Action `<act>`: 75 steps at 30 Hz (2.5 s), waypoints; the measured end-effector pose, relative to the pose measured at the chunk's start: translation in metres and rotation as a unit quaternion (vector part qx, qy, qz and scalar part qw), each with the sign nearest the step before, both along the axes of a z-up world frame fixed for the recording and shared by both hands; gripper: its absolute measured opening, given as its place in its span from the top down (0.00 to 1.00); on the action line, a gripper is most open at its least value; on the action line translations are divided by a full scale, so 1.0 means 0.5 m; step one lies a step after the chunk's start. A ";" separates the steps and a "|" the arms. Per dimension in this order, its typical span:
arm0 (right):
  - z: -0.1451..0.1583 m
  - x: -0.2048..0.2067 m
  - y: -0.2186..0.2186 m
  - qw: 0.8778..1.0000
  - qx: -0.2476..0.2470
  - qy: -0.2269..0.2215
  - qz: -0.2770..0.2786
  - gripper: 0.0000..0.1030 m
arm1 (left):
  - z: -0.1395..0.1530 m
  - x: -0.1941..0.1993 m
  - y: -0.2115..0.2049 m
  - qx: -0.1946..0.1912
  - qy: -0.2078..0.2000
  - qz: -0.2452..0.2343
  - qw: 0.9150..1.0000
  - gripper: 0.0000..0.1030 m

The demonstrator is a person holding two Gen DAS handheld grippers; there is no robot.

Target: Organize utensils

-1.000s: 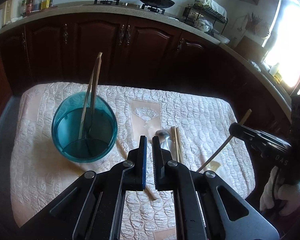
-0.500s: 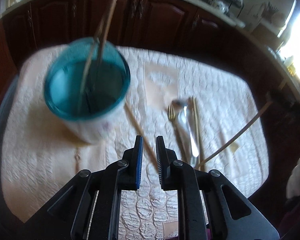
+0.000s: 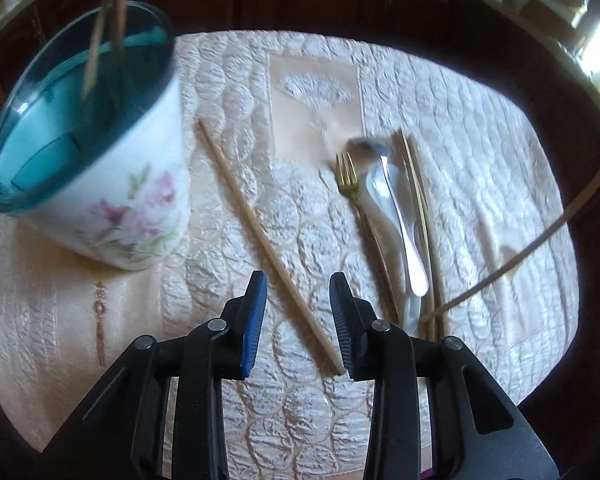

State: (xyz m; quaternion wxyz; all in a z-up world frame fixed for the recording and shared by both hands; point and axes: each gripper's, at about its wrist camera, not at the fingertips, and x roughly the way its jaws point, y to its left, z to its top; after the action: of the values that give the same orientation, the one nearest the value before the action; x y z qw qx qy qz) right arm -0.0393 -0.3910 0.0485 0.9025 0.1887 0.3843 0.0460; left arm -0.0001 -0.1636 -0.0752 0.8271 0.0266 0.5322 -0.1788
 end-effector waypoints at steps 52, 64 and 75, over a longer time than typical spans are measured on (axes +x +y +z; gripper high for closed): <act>0.004 0.026 0.017 1.000 0.000 -0.005 0.018 0.95 | -0.032 -0.043 0.020 0.017 0.028 -0.043 0.999 0.67; 0.021 0.031 0.052 0.999 -0.021 -0.006 0.039 0.95 | -0.044 0.026 -0.003 0.017 0.022 -0.050 0.998 0.95; 0.088 0.043 0.122 0.995 -0.037 -0.041 0.080 0.95 | 0.169 -0.036 0.128 -0.106 -0.043 -0.039 0.993 0.95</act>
State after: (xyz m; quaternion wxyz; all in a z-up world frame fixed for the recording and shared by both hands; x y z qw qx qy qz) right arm -0.0176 -0.3302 0.0926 0.9175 0.1213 0.3620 0.1114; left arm -0.0183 -0.0994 0.0092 0.8399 -0.0332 0.4726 -0.2647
